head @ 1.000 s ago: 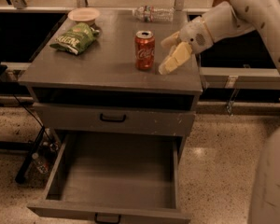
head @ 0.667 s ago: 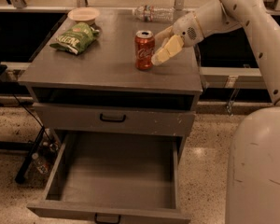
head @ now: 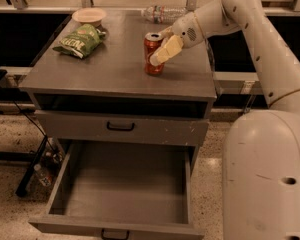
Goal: Place coke can into middle drawer
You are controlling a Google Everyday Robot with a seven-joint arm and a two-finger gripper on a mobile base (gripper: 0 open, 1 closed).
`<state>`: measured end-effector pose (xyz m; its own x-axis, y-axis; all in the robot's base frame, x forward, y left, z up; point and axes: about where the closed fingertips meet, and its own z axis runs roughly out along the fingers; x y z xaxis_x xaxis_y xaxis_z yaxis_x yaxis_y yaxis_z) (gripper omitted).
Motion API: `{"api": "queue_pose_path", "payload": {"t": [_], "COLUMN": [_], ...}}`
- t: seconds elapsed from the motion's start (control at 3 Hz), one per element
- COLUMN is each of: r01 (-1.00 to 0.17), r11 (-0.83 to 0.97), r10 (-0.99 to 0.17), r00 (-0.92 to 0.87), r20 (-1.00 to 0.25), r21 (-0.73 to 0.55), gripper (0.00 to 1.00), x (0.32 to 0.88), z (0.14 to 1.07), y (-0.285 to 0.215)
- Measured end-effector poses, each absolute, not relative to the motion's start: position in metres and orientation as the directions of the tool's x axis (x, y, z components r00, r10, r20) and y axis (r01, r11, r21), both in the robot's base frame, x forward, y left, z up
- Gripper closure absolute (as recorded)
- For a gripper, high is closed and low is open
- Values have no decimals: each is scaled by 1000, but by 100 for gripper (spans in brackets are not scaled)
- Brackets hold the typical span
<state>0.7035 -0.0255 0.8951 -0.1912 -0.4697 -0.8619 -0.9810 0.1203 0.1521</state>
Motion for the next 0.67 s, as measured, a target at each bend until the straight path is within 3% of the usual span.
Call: {"api": "queue_pose_path", "payload": {"t": [0.67], "r01": [-987], "r11": [81], "r10": [-451], "r00": [-159], "r20": [-878], "r21": [137], "gripper": [0], "x": [713], "z": [900], "y": [-4]}}
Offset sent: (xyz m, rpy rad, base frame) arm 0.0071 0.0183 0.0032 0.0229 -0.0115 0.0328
